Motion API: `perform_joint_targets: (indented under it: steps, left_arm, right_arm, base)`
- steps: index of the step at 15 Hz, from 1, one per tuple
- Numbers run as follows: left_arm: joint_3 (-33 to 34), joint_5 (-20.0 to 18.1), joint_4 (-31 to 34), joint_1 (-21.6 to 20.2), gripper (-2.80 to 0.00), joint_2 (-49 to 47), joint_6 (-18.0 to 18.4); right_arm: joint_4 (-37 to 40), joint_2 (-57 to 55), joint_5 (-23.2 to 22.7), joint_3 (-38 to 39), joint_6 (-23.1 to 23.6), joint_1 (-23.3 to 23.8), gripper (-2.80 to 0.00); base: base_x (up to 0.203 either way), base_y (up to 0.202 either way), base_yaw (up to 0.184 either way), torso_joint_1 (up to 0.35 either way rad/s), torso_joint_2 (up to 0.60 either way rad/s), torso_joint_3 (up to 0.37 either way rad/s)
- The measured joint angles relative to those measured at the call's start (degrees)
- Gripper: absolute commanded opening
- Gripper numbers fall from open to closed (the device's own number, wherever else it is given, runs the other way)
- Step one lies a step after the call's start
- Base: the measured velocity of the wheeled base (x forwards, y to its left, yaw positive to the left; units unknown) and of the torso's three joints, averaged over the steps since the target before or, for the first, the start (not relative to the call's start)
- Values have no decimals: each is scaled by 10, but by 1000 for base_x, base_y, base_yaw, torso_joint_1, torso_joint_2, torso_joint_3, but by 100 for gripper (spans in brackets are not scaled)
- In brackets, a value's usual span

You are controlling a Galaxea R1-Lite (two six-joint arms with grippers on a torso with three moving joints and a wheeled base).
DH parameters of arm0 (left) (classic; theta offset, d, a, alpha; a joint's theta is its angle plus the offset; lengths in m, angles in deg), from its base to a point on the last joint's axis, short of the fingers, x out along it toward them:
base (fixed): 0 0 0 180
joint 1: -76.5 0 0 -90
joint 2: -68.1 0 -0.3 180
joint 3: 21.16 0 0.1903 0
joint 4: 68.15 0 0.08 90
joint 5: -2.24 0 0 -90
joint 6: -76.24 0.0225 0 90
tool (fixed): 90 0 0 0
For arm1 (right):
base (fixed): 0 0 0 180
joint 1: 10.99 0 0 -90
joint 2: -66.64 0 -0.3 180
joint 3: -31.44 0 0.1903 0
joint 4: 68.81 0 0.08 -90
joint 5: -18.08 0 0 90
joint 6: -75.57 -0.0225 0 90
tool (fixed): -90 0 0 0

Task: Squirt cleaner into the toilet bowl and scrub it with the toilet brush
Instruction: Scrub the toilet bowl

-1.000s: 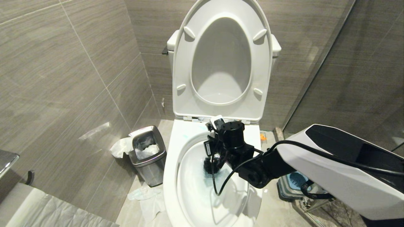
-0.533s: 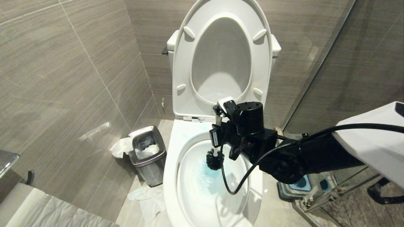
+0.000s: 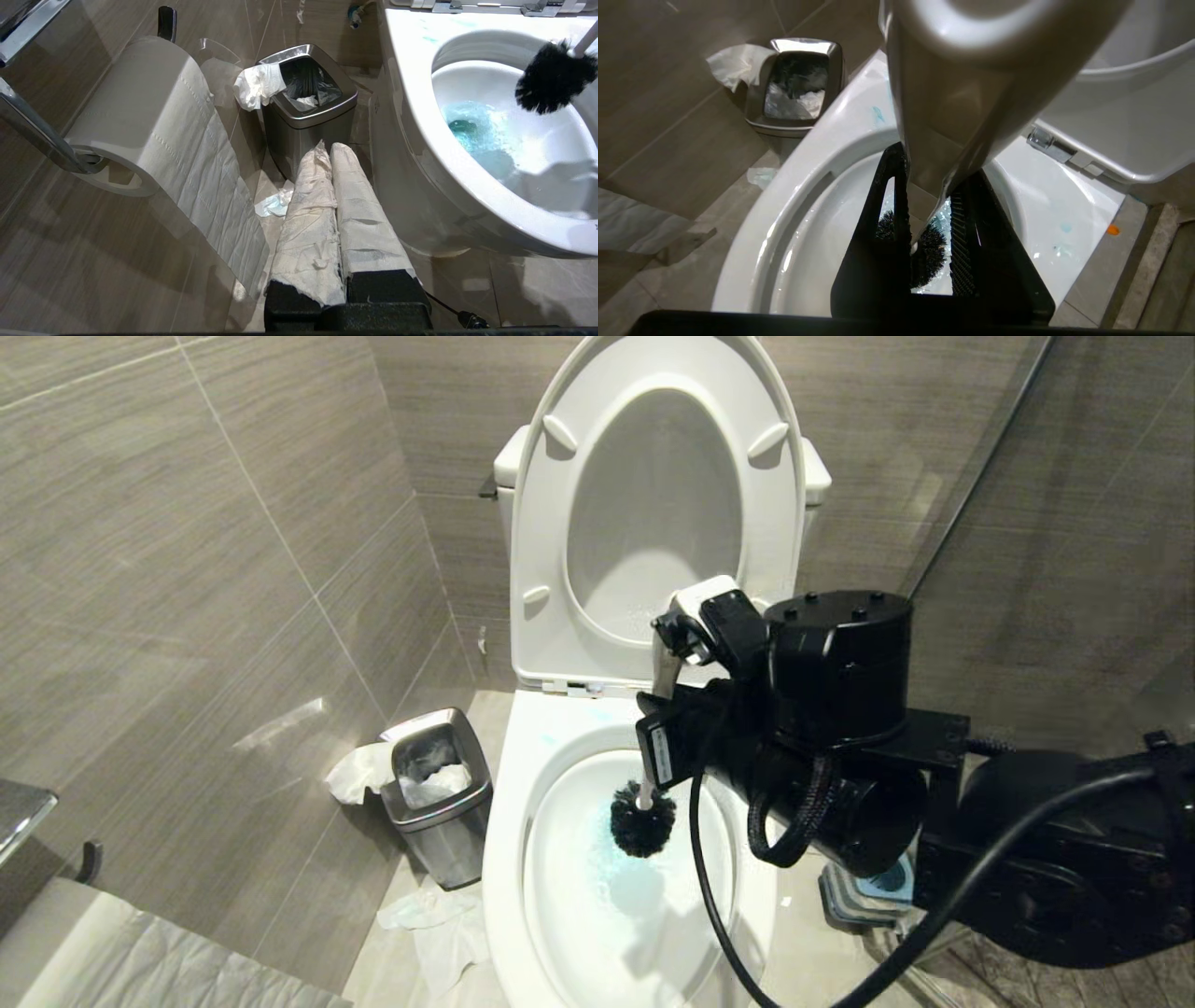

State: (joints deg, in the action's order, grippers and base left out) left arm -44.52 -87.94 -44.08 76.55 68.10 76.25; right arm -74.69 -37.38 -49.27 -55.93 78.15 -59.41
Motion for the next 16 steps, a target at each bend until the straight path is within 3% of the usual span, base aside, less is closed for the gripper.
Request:
perform_joint_targets:
  steps: [5,16]
  left_arm:
    - [0,0,0,0,-280,0,0]
    - [0,0,0,0,-280,0,0]
  right_arm:
    - [100,37,2,-64,-5,7,-280]
    - [114,29,-6,-105,-8,37,-280]
  base:
    - [0,0,0,0,0,0]
    - [0,0,0,0,0,0]
